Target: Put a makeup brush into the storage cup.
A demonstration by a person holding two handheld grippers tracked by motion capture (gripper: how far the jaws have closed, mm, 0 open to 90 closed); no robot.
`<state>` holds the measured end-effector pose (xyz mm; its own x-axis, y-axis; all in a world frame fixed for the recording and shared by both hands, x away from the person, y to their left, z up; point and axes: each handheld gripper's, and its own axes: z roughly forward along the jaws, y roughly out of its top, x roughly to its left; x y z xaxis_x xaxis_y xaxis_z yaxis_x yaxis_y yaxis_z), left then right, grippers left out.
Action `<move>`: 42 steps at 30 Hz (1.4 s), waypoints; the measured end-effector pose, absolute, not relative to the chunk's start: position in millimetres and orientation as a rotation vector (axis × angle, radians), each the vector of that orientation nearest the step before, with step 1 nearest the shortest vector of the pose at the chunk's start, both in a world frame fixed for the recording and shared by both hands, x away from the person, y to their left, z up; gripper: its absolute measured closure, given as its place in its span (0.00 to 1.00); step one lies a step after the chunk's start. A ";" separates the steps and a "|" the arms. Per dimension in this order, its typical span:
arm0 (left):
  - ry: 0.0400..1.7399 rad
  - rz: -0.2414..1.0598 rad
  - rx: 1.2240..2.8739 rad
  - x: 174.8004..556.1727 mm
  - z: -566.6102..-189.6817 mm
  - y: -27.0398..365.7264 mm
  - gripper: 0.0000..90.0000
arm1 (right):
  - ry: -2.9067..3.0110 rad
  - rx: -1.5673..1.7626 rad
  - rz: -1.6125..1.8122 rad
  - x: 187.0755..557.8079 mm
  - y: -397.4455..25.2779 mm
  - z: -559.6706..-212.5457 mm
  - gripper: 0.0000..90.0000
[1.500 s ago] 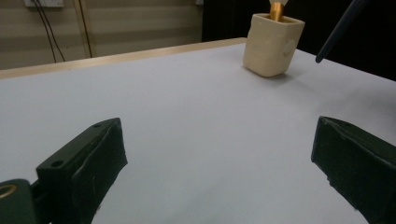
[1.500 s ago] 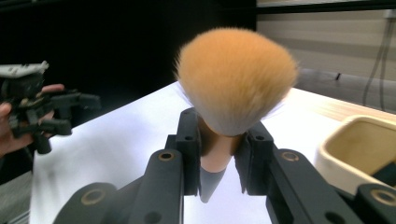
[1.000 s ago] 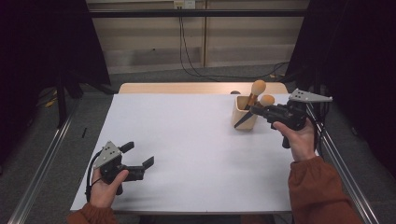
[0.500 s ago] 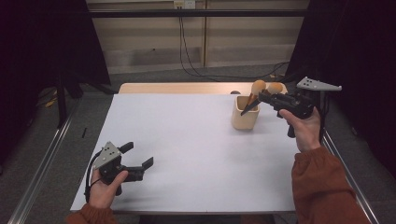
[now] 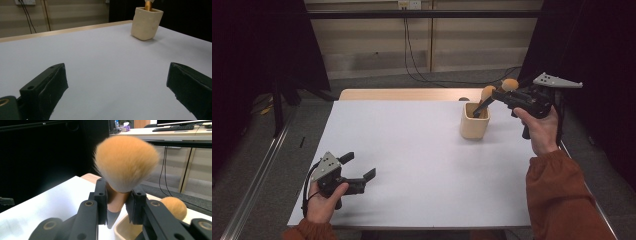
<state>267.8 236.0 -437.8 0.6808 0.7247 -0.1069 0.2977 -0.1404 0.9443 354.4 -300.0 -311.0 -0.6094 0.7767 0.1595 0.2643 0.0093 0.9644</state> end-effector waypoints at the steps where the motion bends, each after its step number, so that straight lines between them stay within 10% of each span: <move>1: 0.827 0.456 1.726 267.6 -437.7 236.3 0.03 | 1.874 1.069 1.630 355.7 -299.4 -310.6 0.81; 42: 0.825 0.457 1.723 266.9 -436.1 237.6 0.03 | 1.929 1.186 1.451 383.6 -295.7 -346.5 0.81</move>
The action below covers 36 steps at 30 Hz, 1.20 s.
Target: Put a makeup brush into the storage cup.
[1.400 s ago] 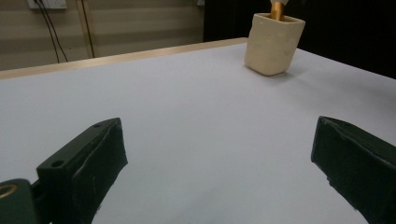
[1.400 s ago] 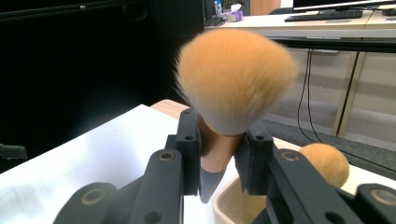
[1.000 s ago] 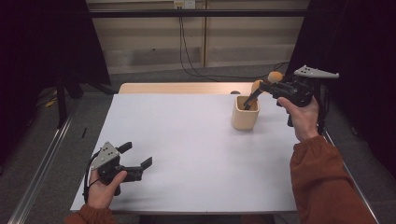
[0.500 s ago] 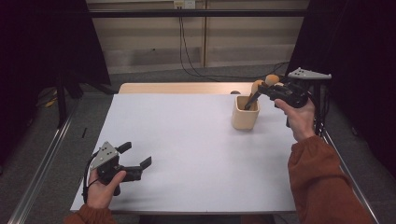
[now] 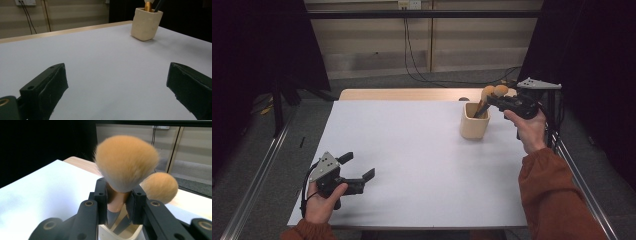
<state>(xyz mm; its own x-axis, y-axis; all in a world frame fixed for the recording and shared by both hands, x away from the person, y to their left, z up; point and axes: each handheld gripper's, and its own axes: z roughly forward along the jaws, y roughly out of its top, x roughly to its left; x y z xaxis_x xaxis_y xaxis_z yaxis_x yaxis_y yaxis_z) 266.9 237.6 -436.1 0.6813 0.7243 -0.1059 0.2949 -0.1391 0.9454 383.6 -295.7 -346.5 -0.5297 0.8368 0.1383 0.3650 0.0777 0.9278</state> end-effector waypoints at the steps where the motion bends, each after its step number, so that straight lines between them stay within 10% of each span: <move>1: 0.825 0.457 1.723 266.9 -436.2 237.6 0.03 | 1.931 1.189 1.447 384.0 -295.2 -347.9 0.81; 36: 0.802 0.465 1.739 267.6 -436.8 237.2 0.03 | 1.981 1.233 1.416 399.3 -288.5 -383.9 0.81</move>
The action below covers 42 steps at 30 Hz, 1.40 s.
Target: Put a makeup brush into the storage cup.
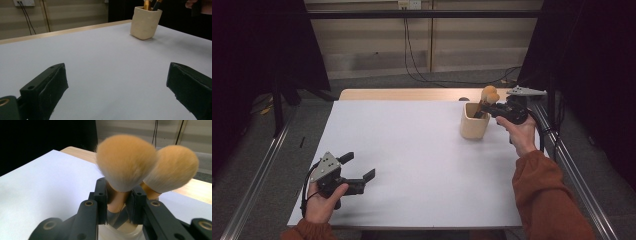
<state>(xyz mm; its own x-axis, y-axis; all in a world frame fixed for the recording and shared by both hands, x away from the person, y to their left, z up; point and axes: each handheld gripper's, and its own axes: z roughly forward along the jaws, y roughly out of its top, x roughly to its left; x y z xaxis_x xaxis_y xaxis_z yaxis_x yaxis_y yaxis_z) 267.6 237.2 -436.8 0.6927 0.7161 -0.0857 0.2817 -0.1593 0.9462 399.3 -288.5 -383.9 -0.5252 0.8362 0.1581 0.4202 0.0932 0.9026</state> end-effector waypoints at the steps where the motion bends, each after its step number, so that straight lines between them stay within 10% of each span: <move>1: 0.804 0.468 1.739 267.5 -436.7 237.3 0.03 | 1.983 1.233 1.415 399.6 -288.0 -384.3 0.81; 24: 0.795 0.464 1.745 268.4 -437.5 237.0 0.03 | 2.018 1.271 1.383 400.6 -284.9 -405.0 0.80; 42: 0.803 0.458 1.746 271.9 -438.2 234.4 0.03 | 1.908 1.315 1.401 392.8 -298.4 -413.8 0.29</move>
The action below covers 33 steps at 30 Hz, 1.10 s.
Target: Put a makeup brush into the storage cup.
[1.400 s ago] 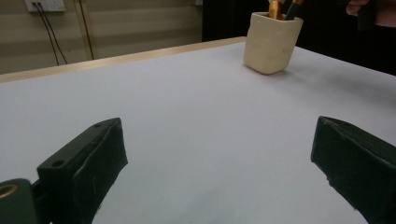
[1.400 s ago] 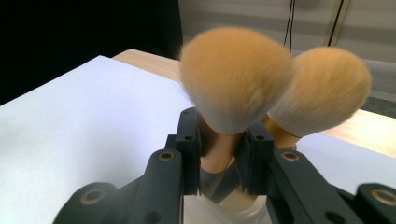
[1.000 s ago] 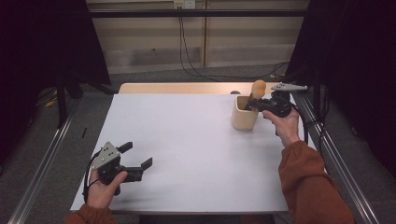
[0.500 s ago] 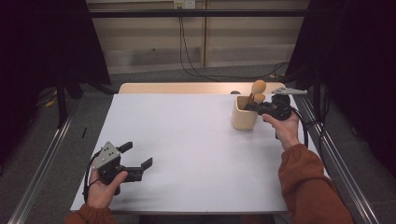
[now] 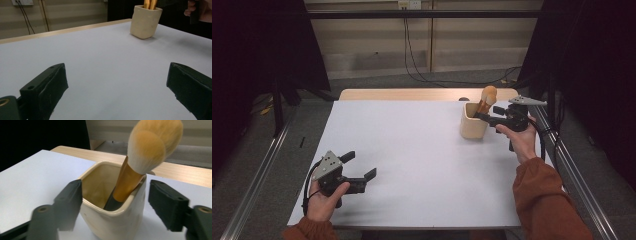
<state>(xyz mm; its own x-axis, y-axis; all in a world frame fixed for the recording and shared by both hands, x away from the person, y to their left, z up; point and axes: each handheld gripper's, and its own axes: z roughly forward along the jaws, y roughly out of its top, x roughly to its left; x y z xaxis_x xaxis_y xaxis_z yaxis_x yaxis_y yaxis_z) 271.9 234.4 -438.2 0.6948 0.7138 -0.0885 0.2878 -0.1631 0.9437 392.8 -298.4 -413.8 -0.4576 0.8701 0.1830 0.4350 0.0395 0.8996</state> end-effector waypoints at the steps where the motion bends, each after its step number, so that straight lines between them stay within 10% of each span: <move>1: 0.805 0.458 1.745 272.1 -438.3 234.4 0.03 | 1.907 1.315 1.399 392.6 -298.9 -415.1 0.26; 10: 0.813 0.456 1.735 271.6 -438.1 236.0 0.03 | 1.854 1.322 1.412 385.4 -299.8 -416.5 0.00; 33: 0.818 0.471 1.721 265.3 -436.1 240.6 0.03 | 1.741 1.236 1.415 340.9 -292.7 -416.9 0.01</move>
